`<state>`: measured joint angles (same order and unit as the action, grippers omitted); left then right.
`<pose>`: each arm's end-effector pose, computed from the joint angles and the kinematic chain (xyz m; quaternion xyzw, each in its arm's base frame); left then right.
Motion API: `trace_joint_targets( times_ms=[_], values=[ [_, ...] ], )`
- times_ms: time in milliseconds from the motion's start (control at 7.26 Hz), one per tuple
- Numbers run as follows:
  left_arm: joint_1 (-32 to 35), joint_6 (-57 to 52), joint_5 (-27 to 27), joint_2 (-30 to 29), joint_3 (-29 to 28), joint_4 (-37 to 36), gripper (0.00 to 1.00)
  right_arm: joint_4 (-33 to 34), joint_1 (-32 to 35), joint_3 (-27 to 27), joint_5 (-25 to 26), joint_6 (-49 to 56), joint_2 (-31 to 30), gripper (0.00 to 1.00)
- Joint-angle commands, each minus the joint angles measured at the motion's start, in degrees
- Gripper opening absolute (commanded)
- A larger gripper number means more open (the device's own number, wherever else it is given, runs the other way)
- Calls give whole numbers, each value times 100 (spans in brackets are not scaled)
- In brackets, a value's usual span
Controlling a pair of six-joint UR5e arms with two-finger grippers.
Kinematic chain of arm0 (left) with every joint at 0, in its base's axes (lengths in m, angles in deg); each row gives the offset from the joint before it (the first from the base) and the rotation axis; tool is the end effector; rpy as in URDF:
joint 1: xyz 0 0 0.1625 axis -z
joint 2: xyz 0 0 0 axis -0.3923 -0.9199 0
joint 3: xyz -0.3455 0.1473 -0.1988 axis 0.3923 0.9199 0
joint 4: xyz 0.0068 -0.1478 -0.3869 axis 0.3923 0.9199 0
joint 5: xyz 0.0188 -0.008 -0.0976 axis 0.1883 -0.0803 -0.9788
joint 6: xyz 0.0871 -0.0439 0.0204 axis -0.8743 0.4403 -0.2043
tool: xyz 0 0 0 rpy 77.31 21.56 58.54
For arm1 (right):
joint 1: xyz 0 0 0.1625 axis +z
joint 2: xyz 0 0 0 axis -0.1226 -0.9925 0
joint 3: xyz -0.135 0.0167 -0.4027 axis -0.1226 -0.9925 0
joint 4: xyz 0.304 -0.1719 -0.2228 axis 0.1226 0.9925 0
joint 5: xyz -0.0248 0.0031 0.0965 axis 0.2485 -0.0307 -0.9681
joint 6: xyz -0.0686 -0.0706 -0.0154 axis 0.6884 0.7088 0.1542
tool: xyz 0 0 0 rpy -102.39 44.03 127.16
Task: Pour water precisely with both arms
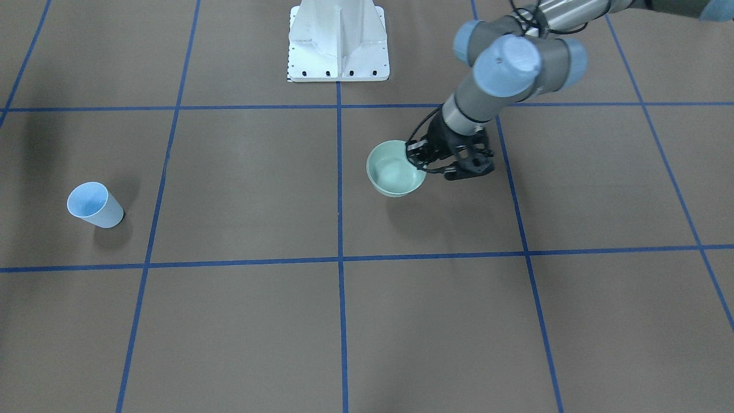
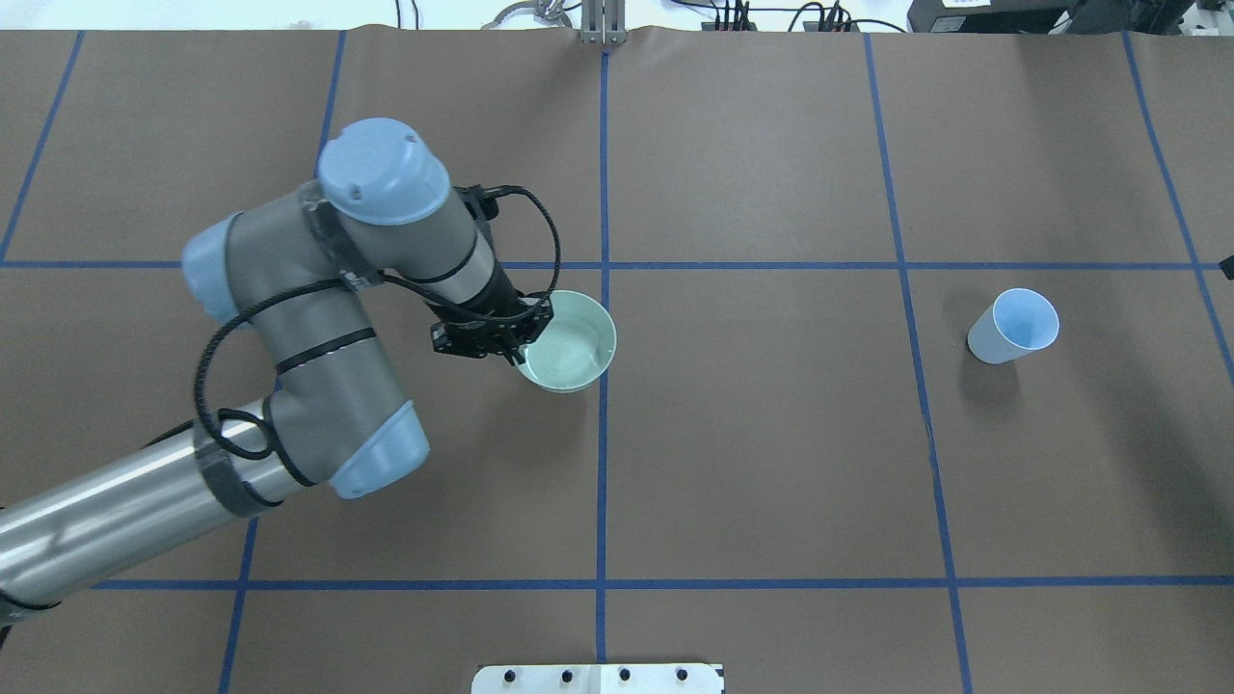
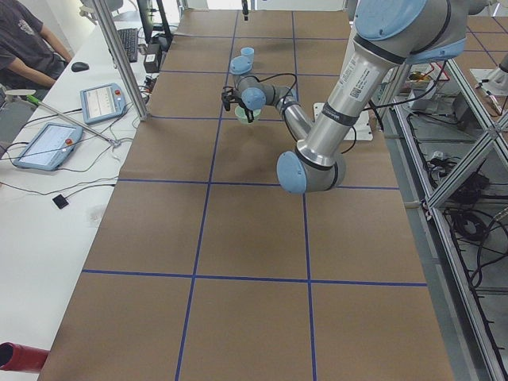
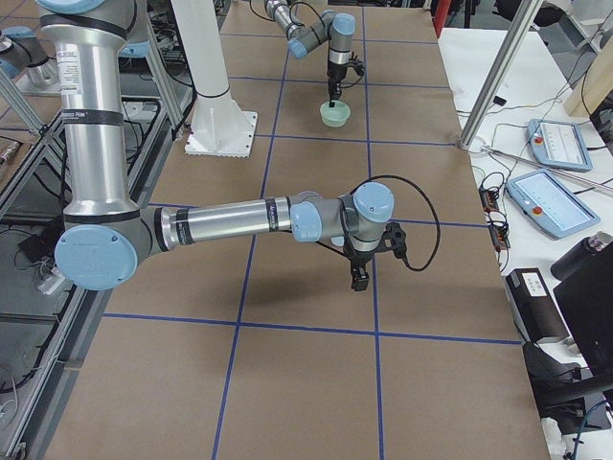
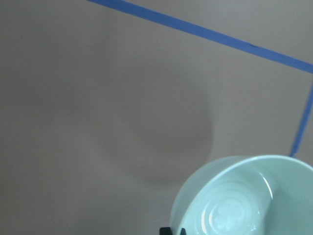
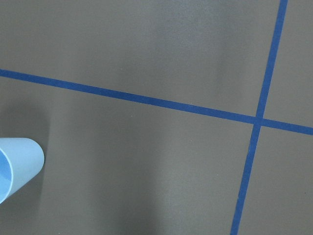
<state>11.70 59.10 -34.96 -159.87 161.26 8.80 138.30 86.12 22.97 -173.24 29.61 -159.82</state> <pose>0.5341 -0.4703 0.2001 -0.0865 0.4557 -0.0955 0.8808 -0.0350 -0.5115 0.5822 0.0263 -0.3896 -0.0902 0.9162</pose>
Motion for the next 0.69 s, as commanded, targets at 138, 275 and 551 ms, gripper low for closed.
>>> trace_joint_targets(
  times_ms=[138, 275, 551],
  values=[
    [-271, 64, 64, -311, -482, 96, 0, -50, -68, 2, 4, -3, -20, 100],
    [-289, 72, 64, -319, -622, 210, 0, -50, -112, -7, 31, -2, -20, 100],
    [-298, 81, 64, -319, -711, 387, 0, -50, -147, -16, 40, 6, -73, 100]
  ],
)
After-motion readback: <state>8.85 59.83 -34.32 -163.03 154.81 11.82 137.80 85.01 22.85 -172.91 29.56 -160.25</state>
